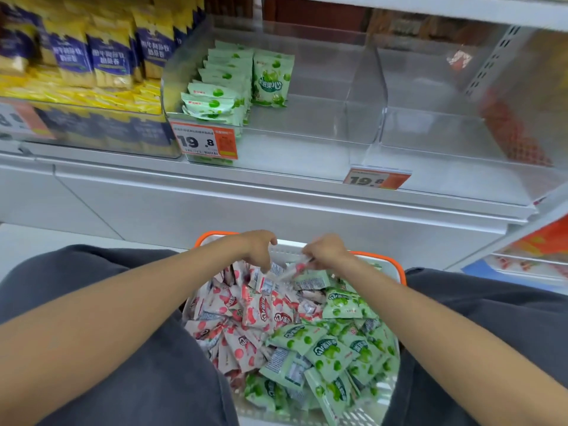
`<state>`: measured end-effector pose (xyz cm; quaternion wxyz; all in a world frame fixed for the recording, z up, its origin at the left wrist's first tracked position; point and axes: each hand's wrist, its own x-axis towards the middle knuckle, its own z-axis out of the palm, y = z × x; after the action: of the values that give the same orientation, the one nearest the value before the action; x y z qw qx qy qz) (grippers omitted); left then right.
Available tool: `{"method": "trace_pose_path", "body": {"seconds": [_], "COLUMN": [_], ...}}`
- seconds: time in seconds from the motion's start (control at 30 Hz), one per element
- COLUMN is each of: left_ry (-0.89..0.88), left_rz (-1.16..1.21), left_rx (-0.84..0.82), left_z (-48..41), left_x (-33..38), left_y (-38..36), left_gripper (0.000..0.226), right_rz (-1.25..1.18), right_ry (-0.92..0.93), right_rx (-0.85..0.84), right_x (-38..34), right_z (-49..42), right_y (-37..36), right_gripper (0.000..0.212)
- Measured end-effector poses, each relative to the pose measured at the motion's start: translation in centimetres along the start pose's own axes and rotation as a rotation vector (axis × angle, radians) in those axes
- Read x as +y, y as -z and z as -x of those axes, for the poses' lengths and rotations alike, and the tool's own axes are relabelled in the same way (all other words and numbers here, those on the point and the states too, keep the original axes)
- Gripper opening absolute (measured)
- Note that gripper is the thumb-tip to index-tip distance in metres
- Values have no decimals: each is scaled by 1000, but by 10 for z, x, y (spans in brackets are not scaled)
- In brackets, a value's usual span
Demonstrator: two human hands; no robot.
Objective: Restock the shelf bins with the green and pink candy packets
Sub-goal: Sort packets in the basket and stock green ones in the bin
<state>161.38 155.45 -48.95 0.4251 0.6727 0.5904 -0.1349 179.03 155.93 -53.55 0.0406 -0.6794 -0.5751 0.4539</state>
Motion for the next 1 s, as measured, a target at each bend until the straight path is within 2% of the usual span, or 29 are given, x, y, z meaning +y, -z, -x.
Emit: {"method": "trace_pose_path", "body": {"seconds": [0.07,0.1,0.13,0.2,0.23,0.3,0.37,0.47,0.53,0.63,0.73,0.77,0.83,1.0], "left_ry": [-19,-42,-70,-125,-144,-186,-228,-321,-363,-431,-528,-549,-555,-426], "left_rz": [202,297,373,477,506,560,620,670,655,552,565,565,544,532], "left_rx": [-66,-47,0,116,165,231,285,387,459,593,635,657,736,902], "left_z": [2,1,0,3,5,9,15,25,30,36,42,45,43,3], "left_x": [3,3,3,4,4,4,10,28,44,74,115,130,155,194], "left_y": [-3,-5,-7,-7,-4,2,10,20,30,48,70,78,99,148], "left_gripper": [79,73,60,33,27,25,25,22,20,29,22,27,38,42], "right_rz": [-561,-787,-864,-833,-788,-663,-626,-675,-638,-646,-666,-675,-716,-819], "right_ry": [-226,-295,-297,-219,-152,7,149,236,294,346,388,393,389,309], "right_rx": [-119,-178,-240,-272,-252,-196,-226,-247,-162,-38,56,79,136,291], "right_x": [-13,-14,-13,-11,-10,-14,-16,-17,-19,-24,-27,-27,-25,-17], "right_z": [15,22,27,36,39,47,57,69,76,89,102,105,108,83], "right_y": [20,30,38,47,50,57,61,68,77,104,146,161,193,267], "right_gripper": [8,10,13,17,18,17,16,37,35,31,27,25,21,25]}}
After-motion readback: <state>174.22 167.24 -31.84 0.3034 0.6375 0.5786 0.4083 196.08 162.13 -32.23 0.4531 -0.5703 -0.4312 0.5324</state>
